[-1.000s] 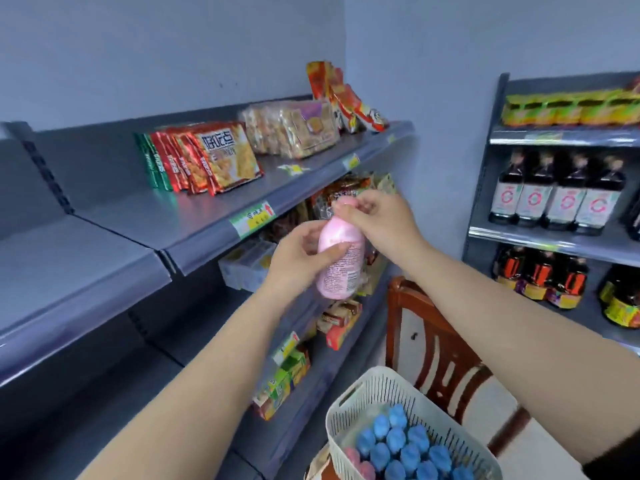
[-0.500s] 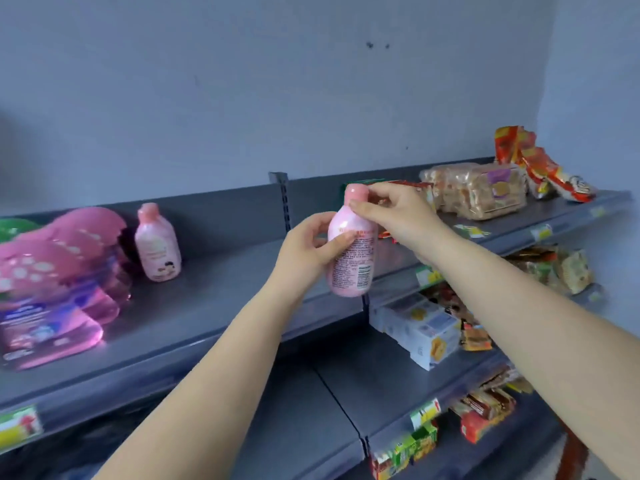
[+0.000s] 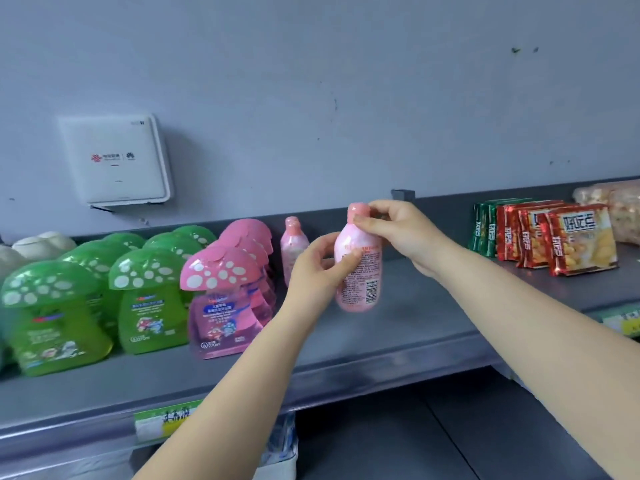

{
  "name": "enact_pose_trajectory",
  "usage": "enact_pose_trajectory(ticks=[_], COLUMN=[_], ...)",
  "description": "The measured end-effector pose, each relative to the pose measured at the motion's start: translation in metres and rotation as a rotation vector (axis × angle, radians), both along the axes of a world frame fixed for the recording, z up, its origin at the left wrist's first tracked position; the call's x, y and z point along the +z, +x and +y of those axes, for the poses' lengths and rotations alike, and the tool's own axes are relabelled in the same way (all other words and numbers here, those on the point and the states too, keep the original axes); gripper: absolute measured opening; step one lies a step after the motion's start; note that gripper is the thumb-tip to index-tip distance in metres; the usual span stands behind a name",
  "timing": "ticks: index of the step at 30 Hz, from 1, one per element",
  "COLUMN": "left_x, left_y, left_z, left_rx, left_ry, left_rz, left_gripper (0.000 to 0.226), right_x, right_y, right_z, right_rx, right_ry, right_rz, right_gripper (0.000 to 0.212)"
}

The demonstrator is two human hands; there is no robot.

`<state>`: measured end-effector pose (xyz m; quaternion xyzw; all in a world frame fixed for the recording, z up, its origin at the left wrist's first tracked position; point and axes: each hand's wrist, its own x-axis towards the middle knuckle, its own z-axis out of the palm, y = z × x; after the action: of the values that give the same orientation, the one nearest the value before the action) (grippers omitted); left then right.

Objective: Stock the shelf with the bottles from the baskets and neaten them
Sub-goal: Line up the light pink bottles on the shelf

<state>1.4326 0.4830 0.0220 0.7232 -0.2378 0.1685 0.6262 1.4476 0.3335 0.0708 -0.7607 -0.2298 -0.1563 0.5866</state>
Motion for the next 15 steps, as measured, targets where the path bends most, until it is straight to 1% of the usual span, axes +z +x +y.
enact_pose_trajectory(ticks=[1,4,7,9,11,13,15], left_x=[-0.002,-0.009,-0.013,-0.013,-0.011,-0.011,-0.009], left_y=[0.002,0.009,0.015,0.018,0.022,0.024,0.025], left_z=[0.005,0.015,0.018,0.021,0.024,0.028,0.03], left_rx=[0.027,0.102,0.16,0.14,0.015,-0.185,-0.351], left_ry=[-0.017,-0.042,-0.018,-0.062,-0.139,-0.226,-0.266], left_rz=[-0.006,-0.008,-0.025,-0.009,0.051,0.147,0.233], left_gripper=[0.039,0.051,0.041,0.036,0.037,0.046,0.048], right_x=[0.0,0.0,0.001,0.004,0.011,0.018,0.022], right_y=[0.003,0.014,0.019,0.022,0.023,0.025,0.029], right_z=[0.007,0.024,0.034,0.034,0.027,0.017,0.009], right_rx=[0.002,-0.016,-0.035,-0.035,0.061,0.218,0.342], right_ry=[0.003,0.046,0.104,0.088,0.057,0.061,0.065], right_rz=[-0.003,-0.012,-0.011,-0.013,0.021,0.081,0.124], right_gripper=[0.009,0.008,0.011,0.011,0.009,0.014,0.021])
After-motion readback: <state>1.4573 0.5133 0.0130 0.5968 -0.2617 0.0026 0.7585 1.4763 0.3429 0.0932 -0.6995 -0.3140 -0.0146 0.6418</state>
